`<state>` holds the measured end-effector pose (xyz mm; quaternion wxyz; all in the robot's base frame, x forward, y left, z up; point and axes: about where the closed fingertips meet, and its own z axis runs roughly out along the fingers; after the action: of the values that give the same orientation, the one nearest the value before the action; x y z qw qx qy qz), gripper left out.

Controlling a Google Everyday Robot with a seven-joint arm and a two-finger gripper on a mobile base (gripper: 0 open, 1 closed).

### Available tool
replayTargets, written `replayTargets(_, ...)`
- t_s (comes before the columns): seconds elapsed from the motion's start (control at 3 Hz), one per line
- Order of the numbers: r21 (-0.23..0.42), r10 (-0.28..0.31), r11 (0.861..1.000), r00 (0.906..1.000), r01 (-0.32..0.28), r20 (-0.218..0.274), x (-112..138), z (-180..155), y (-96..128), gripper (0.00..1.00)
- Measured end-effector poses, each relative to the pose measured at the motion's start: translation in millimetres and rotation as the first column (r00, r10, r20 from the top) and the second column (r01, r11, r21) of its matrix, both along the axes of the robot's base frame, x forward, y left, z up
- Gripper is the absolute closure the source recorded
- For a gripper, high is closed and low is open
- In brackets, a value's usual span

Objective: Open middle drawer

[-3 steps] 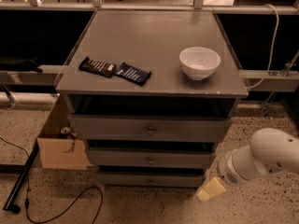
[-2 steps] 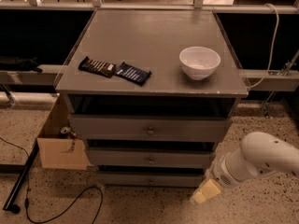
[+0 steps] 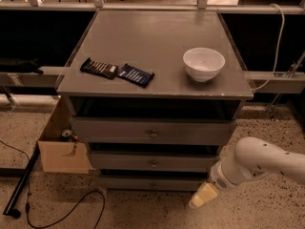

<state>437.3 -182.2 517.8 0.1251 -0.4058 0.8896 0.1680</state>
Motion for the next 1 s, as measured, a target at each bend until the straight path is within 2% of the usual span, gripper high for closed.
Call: replayTargets(1.0, -0.001, 0.029, 1.000, 0.9987, -0.029, 0.043, 36, -45, 17, 0.00)
